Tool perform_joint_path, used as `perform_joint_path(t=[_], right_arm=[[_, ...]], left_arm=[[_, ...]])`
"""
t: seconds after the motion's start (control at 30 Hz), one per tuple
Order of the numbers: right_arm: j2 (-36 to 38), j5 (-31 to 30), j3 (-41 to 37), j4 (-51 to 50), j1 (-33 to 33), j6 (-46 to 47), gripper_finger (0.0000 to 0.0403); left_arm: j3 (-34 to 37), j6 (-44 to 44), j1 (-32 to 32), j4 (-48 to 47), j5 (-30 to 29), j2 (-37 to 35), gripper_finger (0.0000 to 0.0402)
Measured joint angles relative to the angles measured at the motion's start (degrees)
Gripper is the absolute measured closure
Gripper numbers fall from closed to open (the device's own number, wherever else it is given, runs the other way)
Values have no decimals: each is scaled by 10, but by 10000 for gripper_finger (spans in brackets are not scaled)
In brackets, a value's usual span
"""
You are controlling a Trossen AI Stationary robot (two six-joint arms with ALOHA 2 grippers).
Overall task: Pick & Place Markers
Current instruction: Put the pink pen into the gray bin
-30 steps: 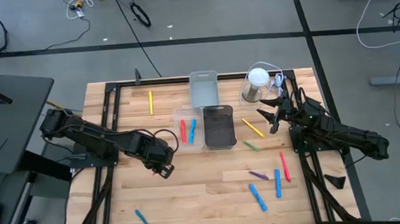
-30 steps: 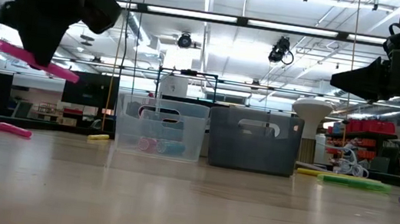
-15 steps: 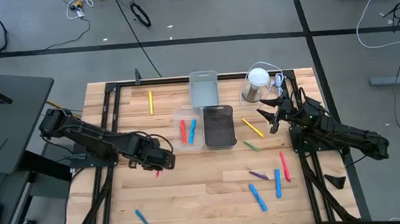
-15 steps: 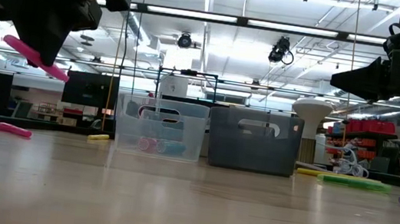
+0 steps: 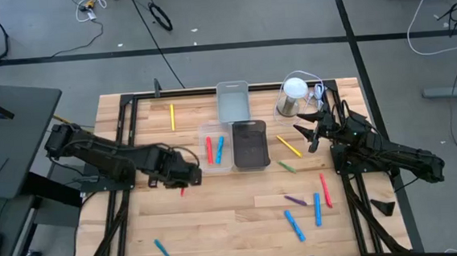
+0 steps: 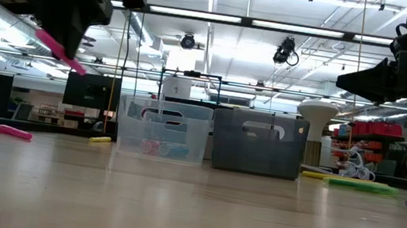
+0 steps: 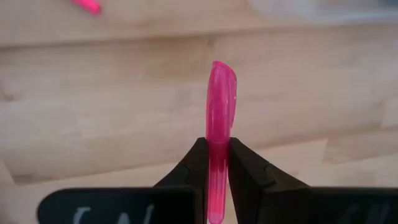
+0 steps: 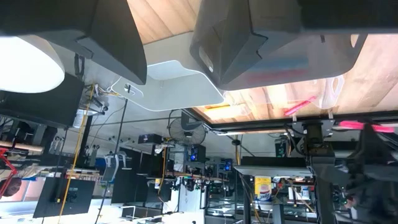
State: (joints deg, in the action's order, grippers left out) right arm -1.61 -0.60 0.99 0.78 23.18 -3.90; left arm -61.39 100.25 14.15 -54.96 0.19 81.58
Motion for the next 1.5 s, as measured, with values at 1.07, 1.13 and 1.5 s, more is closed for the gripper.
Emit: perform_joint_path(t=[1.07,1.13,1.5], right_arm=[[0,0,0,0,0,0,195],[0,0,0,0,0,0,195],[0,0,0,0,0,0,195]], left_arm=[[-189,-336,-279,-52,60,127,362],[-212,-352,-293,-51,61,148,362],[-359,-429,-368,-77,71,270,362]])
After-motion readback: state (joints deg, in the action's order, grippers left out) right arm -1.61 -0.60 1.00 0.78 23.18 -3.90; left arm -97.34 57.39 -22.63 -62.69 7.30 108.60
